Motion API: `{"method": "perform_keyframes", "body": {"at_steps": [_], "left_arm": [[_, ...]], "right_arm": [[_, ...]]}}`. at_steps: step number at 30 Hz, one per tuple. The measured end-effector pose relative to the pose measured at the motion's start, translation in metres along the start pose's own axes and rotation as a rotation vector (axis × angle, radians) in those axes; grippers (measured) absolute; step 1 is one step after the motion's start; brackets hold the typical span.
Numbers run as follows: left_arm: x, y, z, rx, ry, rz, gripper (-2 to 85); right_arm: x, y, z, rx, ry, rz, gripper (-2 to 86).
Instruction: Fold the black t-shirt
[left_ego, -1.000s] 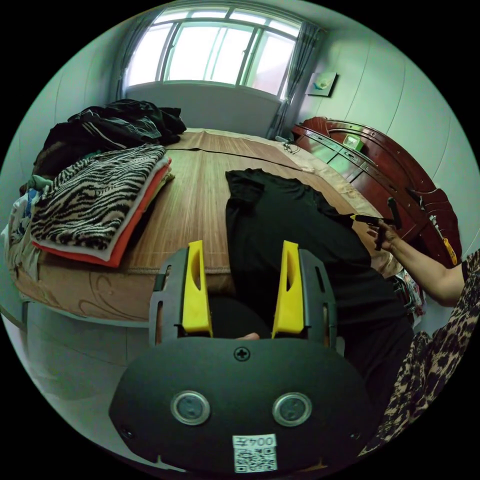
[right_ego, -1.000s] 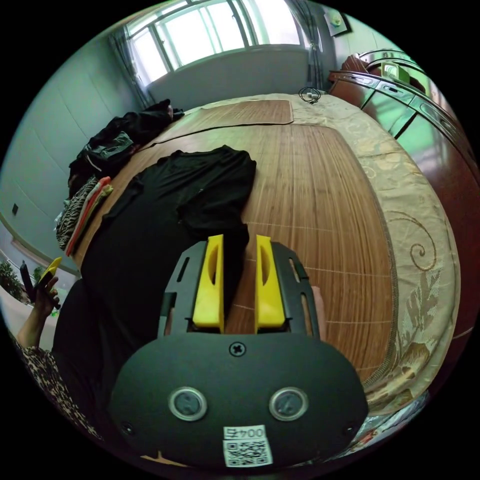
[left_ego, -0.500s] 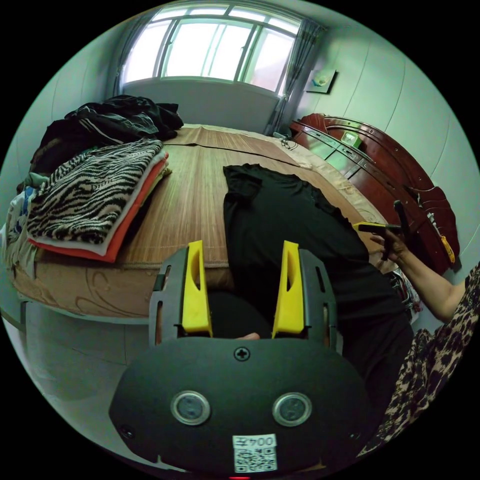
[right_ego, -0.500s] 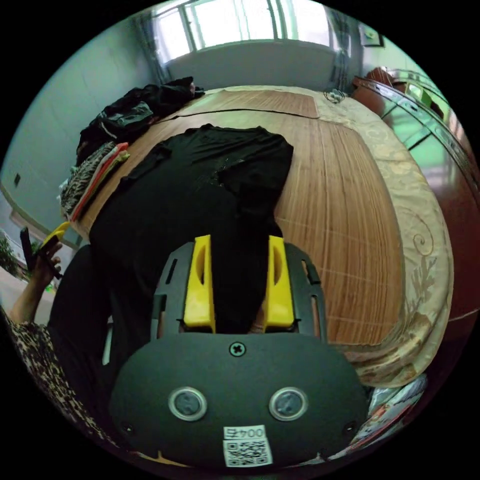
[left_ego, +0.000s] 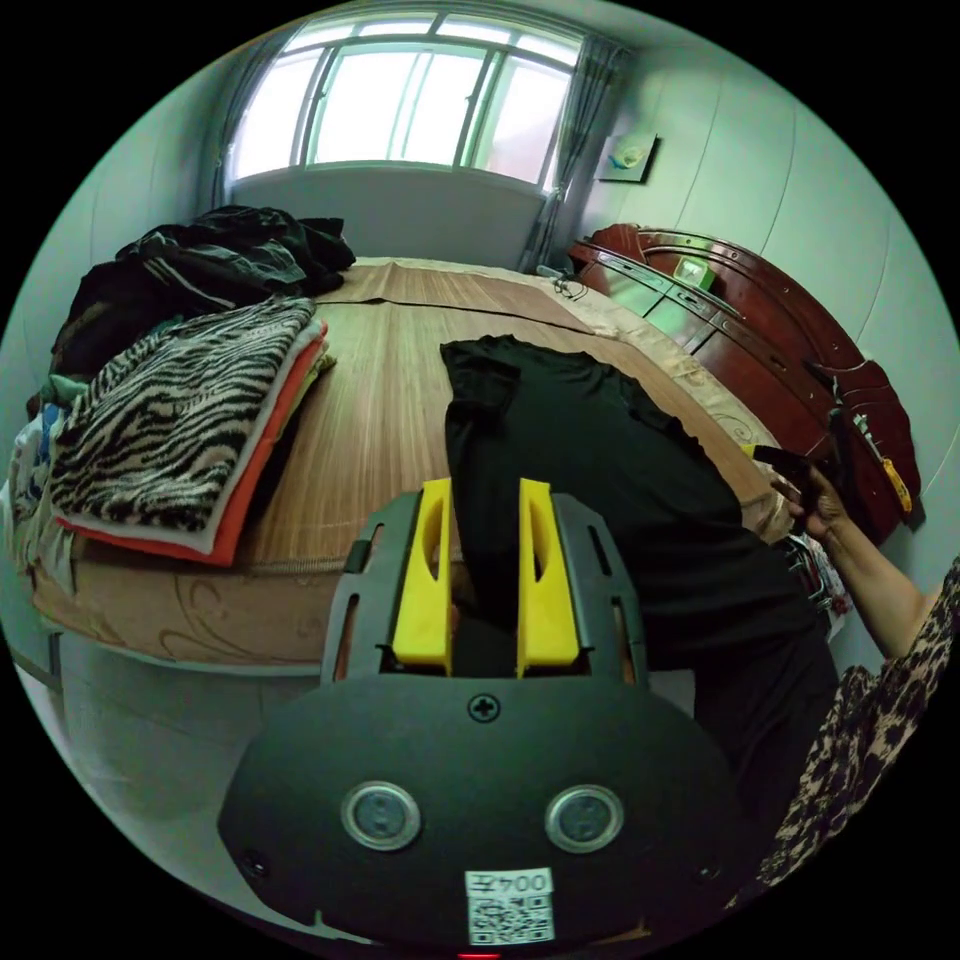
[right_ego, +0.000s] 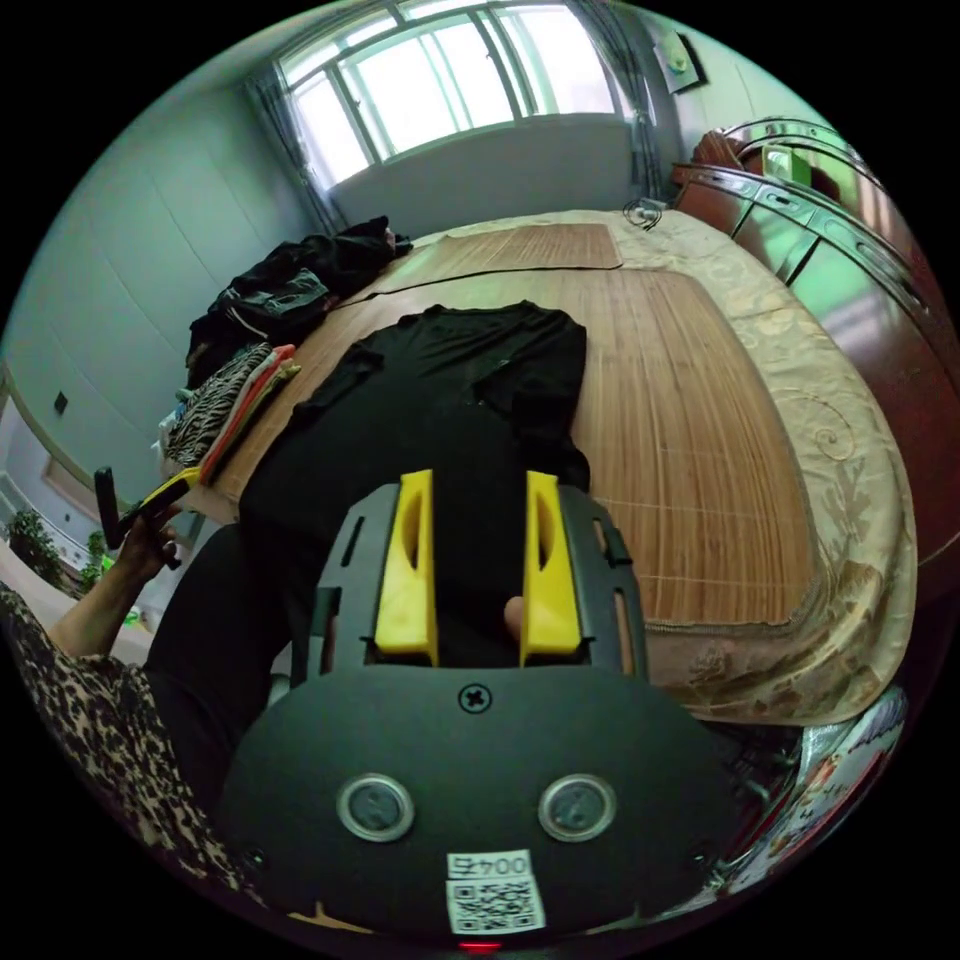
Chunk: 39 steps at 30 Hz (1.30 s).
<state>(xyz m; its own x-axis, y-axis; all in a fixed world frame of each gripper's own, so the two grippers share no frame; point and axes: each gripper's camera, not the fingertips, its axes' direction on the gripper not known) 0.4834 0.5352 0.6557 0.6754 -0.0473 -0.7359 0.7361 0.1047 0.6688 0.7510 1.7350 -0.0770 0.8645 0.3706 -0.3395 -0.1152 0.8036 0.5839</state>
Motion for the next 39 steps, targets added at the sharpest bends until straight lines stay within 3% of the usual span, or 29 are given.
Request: {"method": "perform_keyframes", "body": {"at_steps": [6,13,27,34,39], "left_arm": [[-0.008,-0.097,0.073,-0.008,-0.016,0.088,12.8],[-0.032,-0.211,0.198,-0.144,-0.001,0.109,14.9],[-0.042,-0.329,0.385,-0.281,0.028,0.109,17.9],[-0.026,-0.352,0.443,-0.339,0.063,0.163,12.0],[-0.009,-0.357,0.468,-0.298,0.029,0.204,4.5]], "right_arm": [[0.022,-0.09,0.041,-0.038,0.077,-0.052,13.0],[0.065,-0.208,0.126,-0.13,0.112,-0.044,13.4],[0.12,-0.326,0.256,-0.243,0.134,0.017,14.7],[0.099,-0.348,0.282,-0.261,0.174,-0.072,13.1],[0.076,-0.355,0.295,-0.255,0.176,-0.169,4.9]]}}
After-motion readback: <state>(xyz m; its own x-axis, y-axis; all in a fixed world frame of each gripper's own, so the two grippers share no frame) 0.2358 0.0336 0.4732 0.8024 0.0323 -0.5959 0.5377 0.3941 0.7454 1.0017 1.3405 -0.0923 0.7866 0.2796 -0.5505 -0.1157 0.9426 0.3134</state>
